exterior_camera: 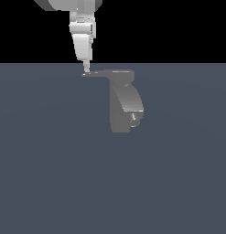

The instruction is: Turn on the faucet by rotating a designated handle.

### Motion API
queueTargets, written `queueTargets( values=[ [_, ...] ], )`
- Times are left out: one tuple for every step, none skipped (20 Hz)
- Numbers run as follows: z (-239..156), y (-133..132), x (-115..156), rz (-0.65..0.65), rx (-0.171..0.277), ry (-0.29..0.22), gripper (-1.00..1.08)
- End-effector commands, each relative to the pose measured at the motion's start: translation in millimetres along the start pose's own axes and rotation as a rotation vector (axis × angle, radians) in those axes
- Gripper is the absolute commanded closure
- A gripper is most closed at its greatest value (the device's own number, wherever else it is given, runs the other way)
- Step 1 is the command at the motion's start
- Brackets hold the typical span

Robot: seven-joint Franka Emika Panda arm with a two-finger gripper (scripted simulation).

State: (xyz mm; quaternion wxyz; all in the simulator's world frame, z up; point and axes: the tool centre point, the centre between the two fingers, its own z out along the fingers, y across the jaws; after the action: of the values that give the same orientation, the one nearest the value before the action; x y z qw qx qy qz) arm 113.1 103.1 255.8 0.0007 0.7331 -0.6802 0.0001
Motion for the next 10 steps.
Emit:
queueTargets(
  values=[
    [3.5, -7.2, 4.7, 0.03, 0.001, 0.0, 1.08],
    [4.5, -9.2, 6.1, 0.038, 0.001, 0.0, 1.08],
    [5.4, -10.8, 7.4, 0.046, 0.001, 0.0, 1.08],
    [6.1, -12.2, 8.4, 0.051, 0.001, 0.0, 1.08],
    [6.6, -13.3, 9.2, 0.056, 0.001, 0.0, 1.08],
    [6.9, -14.1, 9.9, 0.059, 0.001, 0.0, 1.08],
    [7.1, -14.6, 10.3, 0.062, 0.001, 0.0, 1.08],
    [7.2, -14.9, 10.6, 0.063, 0.001, -0.001, 1.08],
    [7.3, -15.0, 10.4, 0.063, 0.001, -0.001, 1.08],
    [7.3, -15.0, 10.4, 0.063, 0.001, -0.001, 1.08]
  ],
)
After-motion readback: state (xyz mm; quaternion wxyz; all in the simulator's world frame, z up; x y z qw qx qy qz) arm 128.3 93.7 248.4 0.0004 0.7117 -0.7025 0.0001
